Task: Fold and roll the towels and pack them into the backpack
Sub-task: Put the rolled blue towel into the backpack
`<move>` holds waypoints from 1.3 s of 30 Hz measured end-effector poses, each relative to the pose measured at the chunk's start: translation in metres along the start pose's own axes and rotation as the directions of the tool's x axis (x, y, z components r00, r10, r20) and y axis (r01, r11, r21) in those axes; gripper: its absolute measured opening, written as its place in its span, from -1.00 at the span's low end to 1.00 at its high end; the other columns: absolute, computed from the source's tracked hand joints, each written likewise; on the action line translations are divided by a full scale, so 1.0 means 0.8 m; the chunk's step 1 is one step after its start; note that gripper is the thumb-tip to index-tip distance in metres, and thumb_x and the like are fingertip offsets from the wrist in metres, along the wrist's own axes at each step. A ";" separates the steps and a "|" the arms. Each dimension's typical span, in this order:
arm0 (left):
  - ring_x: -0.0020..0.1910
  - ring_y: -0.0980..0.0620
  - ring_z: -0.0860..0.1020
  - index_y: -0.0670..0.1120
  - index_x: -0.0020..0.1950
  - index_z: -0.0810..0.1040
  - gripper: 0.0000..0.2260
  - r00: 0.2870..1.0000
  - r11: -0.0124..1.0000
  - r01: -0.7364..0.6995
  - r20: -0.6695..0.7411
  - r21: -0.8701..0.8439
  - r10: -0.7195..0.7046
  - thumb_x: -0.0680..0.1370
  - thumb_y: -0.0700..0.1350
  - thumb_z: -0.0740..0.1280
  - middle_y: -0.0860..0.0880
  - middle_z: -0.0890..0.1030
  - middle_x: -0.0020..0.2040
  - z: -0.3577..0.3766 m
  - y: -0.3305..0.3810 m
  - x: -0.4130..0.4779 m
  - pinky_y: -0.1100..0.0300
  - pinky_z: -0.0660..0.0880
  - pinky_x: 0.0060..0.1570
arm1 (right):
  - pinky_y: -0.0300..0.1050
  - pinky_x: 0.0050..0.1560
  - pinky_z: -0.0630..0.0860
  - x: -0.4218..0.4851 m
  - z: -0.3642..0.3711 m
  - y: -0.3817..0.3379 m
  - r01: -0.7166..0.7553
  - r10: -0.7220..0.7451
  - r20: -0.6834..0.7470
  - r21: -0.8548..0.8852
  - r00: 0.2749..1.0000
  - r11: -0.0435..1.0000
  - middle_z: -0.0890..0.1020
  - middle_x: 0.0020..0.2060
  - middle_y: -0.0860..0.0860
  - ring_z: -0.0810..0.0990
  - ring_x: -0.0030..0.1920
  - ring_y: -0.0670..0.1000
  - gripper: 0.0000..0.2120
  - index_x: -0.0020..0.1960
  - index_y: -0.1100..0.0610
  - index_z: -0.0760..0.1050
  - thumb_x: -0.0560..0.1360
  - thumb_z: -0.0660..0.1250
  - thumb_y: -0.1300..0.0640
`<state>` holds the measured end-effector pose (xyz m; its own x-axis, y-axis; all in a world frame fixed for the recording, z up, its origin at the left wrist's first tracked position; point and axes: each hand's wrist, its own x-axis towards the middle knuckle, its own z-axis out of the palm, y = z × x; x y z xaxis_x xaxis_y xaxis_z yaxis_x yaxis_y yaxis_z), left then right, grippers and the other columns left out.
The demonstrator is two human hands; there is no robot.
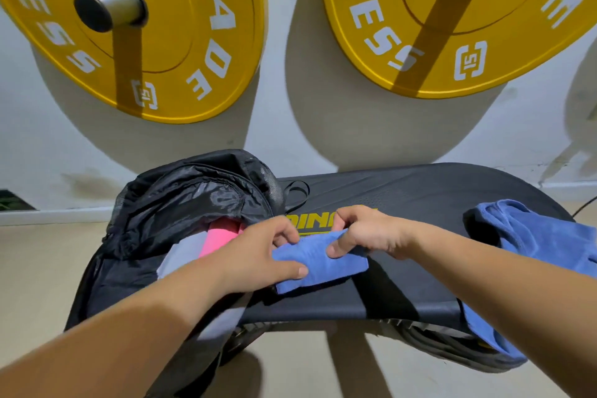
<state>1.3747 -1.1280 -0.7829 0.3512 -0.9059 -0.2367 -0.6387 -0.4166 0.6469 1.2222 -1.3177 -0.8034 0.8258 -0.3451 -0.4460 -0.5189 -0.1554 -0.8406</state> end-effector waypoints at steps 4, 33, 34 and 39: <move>-0.11 0.20 0.62 0.19 0.25 0.59 -0.62 0.999 0.999 0.014 -0.031 0.036 -0.012 0.45 -0.01 0.52 0.12 0.68 -0.06 -0.069 -0.005 -0.035 0.30 0.54 -0.08 | -0.15 -0.29 0.40 0.019 0.033 -0.062 0.110 -0.109 -0.053 0.030 0.993 0.993 0.57 -0.33 0.01 0.51 -0.28 0.00 -0.73 -0.17 0.11 0.54 0.26 0.60 0.19; -0.12 0.00 0.61 -0.01 -0.06 0.59 -0.91 0.652 0.839 0.437 -0.529 -0.324 -0.543 0.57 -0.03 0.34 0.01 0.68 -0.14 -0.069 -0.243 -0.152 0.27 0.49 -0.17 | 0.01 -0.24 0.56 0.178 0.222 -0.153 0.313 -0.775 -0.174 -0.844 0.607 0.435 0.59 -0.11 -0.02 0.59 -0.07 0.16 -0.86 -0.03 0.01 0.61 0.54 0.37 -0.05; -0.18 -0.01 0.59 -0.07 -0.06 0.60 -0.87 0.672 0.852 0.414 -0.523 -0.320 -0.524 0.57 -0.03 0.33 -0.02 0.66 -0.19 -0.071 -0.246 -0.149 0.20 0.50 -0.19 | 0.00 -0.23 0.56 0.179 0.222 -0.159 0.334 -0.772 -0.220 -0.806 0.597 0.488 0.59 -0.10 -0.03 0.59 -0.05 0.14 -0.87 -0.03 0.00 0.61 0.54 0.37 -0.05; -0.23 0.03 0.48 -0.10 -0.16 0.56 -0.81 0.669 0.810 0.261 -0.506 -0.526 -0.544 0.54 0.00 0.34 -0.03 0.52 -0.25 -0.088 -0.265 -0.115 0.13 0.43 -0.16 | -0.05 -0.17 0.53 0.183 0.218 -0.171 0.364 -0.740 -0.312 -0.716 0.596 0.596 0.57 -0.08 -0.08 0.58 0.01 0.05 -0.83 -0.04 -0.02 0.61 0.57 0.35 -0.11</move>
<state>1.5258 -0.9514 -0.8473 0.9291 -0.3407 -0.1436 -0.0653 -0.5336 0.8432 1.4526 -1.1854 -0.8072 0.8072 -0.3799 0.4518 -0.1667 -0.8809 -0.4429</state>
